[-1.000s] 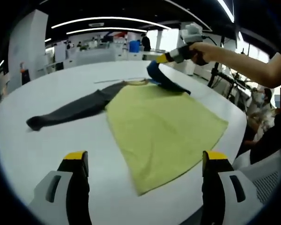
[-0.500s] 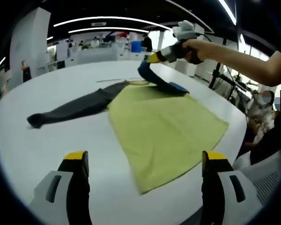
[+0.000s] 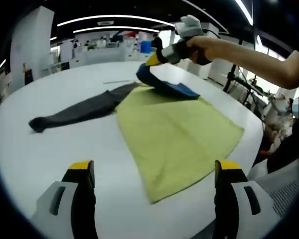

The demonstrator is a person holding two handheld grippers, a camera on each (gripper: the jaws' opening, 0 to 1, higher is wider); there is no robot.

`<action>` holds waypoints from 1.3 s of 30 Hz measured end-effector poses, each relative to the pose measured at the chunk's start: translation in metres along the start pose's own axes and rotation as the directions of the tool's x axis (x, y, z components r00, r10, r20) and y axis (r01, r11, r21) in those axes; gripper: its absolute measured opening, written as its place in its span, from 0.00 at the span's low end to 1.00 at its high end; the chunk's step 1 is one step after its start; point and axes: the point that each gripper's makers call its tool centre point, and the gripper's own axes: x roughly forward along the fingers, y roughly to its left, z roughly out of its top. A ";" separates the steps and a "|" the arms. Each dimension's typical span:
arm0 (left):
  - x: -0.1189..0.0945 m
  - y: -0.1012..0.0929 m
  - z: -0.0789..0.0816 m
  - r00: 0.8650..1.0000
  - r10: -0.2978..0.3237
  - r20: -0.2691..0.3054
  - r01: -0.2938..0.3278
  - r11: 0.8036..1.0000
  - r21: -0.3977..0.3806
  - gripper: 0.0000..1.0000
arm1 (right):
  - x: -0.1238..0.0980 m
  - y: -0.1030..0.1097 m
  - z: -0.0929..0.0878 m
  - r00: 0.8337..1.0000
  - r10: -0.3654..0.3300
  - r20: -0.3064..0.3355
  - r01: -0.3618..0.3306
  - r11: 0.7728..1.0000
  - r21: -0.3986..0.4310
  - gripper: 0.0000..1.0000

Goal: Fold the garment on the visible template until the final outline fits inside the template.

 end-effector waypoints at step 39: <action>-0.003 0.000 0.002 1.000 0.005 0.008 -0.005 1.000 0.006 0.99 | 0.010 -0.017 -0.076 0.991 -0.021 -0.131 0.017 0.999 -0.031 0.44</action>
